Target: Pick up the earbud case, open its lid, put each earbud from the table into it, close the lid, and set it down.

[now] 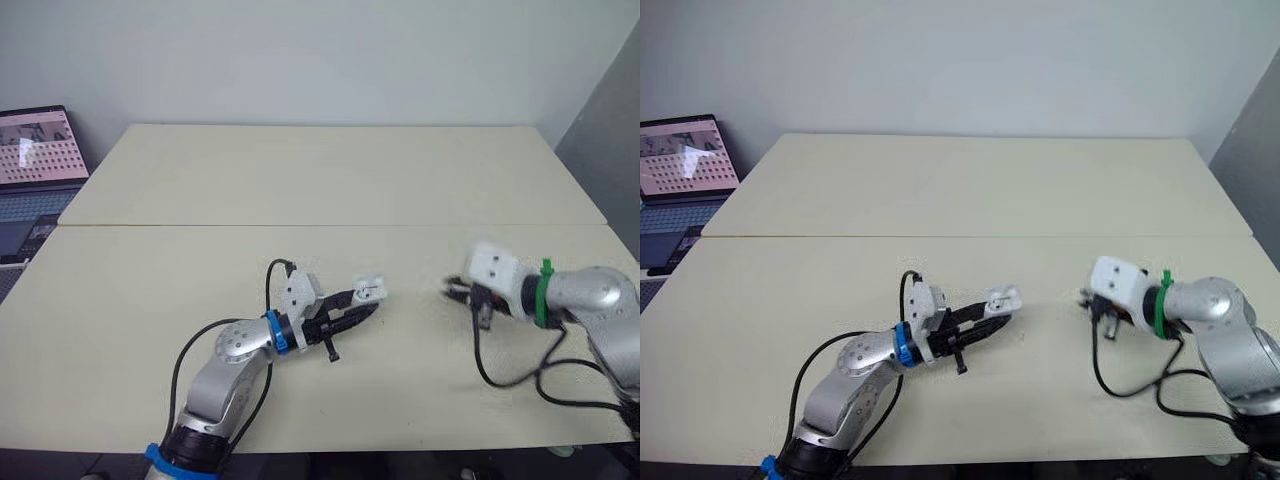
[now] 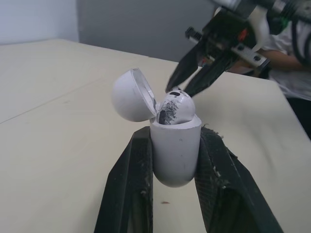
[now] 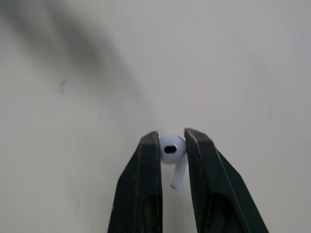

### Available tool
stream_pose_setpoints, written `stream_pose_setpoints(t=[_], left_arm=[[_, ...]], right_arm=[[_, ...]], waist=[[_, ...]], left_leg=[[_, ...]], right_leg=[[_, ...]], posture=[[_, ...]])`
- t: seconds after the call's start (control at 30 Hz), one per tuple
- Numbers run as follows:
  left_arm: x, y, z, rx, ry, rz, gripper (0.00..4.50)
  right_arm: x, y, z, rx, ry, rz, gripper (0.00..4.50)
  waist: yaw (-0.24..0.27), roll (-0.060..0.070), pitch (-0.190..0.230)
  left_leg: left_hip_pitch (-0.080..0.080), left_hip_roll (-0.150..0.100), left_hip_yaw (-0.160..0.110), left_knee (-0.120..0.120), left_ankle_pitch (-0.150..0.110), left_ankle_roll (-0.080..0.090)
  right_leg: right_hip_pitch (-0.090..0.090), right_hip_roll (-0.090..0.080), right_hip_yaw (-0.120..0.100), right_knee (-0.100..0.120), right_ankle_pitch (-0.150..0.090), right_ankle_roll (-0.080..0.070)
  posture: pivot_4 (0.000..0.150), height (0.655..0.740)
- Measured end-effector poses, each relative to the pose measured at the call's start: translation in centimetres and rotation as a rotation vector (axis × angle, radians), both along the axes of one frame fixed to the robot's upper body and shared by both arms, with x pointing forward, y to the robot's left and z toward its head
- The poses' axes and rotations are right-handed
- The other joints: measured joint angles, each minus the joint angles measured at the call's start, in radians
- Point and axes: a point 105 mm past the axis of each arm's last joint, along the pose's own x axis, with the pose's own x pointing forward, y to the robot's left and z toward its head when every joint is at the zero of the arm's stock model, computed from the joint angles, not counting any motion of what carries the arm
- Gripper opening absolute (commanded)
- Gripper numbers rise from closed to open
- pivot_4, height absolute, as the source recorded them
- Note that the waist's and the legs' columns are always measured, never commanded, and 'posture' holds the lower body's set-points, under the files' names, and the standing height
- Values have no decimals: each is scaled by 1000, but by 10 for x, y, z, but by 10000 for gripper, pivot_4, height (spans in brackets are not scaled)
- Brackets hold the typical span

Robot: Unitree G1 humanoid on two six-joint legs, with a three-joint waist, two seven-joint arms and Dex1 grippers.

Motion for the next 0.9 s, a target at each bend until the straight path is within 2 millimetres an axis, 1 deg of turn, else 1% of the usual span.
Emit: stream_pose_setpoints(t=[0.1, 0.17, 0.33, 0.47, 0.57, 0.73, 0.9], left_arm=[[9, -2, 6, -40, 5, 68, 7541], [12, -1, 5, -45, 11, 103, 7541], [15, -9, 6, -63, 16, 140, 7541], [17, -10, 10, -67, 7, 148, 7541], [17, -10, 9, -68, 8, 150, 7541], [17, -11, 10, -73, 7, 142, 7541], [16, -11, 12, -86, 1, 138, 7541]], right_arm=[[8, 13, 22, 259, -68, -43, 3388], [10, 19, 33, 406, -109, -65, 3388], [8, 39, 39, 560, -145, -46, 3388], [1, 57, 35, 625, -128, -3, 3388], [-3, 66, 30, 638, -122, 13, 3388], [-6, 71, 26, 663, -127, 18, 3388], [-7, 70, 18, 671, -120, -1, 3388]], waist=[[1, 0, 0], [1, 0, 0], [-1, 1, 0], [-3, 1, -1], [-5, 1, -1], [-10, 1, -1], [-14, 1, -1]], left_leg=[[-1, 0, 0, 0, 0, 0], [-2, 0, 0, 0, 0, 0], [-2, 0, 1, 0, 0, 0], [-2, 0, 1, -1, 0, 0], [-2, 0, 1, -1, 0, 0], [-2, 0, 1, -1, 0, 0], [-2, 0, 1, -1, 0, 0]], right_leg=[[-1, 0, 0, 0, 0, 0], [-3, 0, 0, 1, 0, 0], [-4, 0, 1, 1, 0, 0], [-4, 0, 1, 2, 0, 0], [-4, 0, 1, 1, 0, 0], [-4, 0, 1, 1, 0, 0], [-4, 0, 1, 1, 0, 0]], posture=[[1500, 7400], [1500, 7400], [1500, 7400], [1500, 7400], [1500, 7400], [1500, 7400], [1500, 7400]])
